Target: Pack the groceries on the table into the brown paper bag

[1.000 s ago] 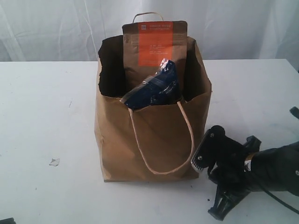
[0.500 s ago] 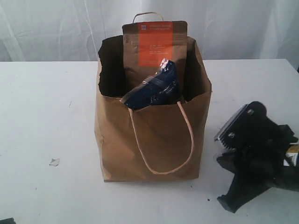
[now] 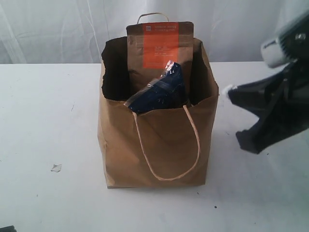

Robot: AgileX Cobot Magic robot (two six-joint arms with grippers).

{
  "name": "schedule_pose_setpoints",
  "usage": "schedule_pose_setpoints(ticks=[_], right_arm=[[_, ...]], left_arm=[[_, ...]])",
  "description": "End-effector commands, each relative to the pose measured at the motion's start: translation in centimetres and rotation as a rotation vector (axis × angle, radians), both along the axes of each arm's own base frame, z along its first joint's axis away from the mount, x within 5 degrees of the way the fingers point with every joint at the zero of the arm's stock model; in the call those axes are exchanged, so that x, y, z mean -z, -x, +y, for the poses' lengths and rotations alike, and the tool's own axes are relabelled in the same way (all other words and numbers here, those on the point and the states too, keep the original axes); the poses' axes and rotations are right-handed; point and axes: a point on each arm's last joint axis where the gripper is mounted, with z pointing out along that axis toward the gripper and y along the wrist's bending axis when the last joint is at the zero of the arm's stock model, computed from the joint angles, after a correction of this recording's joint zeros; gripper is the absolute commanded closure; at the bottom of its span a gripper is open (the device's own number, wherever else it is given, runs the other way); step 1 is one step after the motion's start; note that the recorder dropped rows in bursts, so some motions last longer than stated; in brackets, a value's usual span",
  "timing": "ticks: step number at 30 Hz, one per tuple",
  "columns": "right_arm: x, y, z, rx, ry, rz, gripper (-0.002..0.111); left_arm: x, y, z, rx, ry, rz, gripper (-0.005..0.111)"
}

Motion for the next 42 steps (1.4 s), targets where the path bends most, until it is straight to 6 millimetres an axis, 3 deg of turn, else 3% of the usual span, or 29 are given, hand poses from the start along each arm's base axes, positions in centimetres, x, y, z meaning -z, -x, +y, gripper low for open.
schedule_pose_setpoints(ticks=[1, 7, 16, 26, 42], right_arm=[[-3.2, -0.3, 0.2, -0.01, -0.009, -0.037, 0.108], [-6.1, -2.7, 1.7, -0.037, 0.021, 0.007, 0.108], [-5.0, -7.4, 4.9, -0.081, 0.127, 0.27, 0.108], [-5.5, -7.3, 4.7, -0.045, 0.141, 0.324, 0.108], [-3.2, -9.0, 5.6, -0.031, 0.18, 0.43, 0.108]], left_arm=[[0.1, 0.0, 0.0, 0.002, 0.004, 0.006, 0.107], [0.1, 0.0, 0.0, 0.002, 0.004, 0.006, 0.107], [0.1, 0.0, 0.0, 0.002, 0.004, 0.006, 0.107], [0.1, 0.0, 0.0, 0.002, 0.004, 0.006, 0.107], [0.1, 0.0, 0.0, 0.002, 0.004, 0.006, 0.107]])
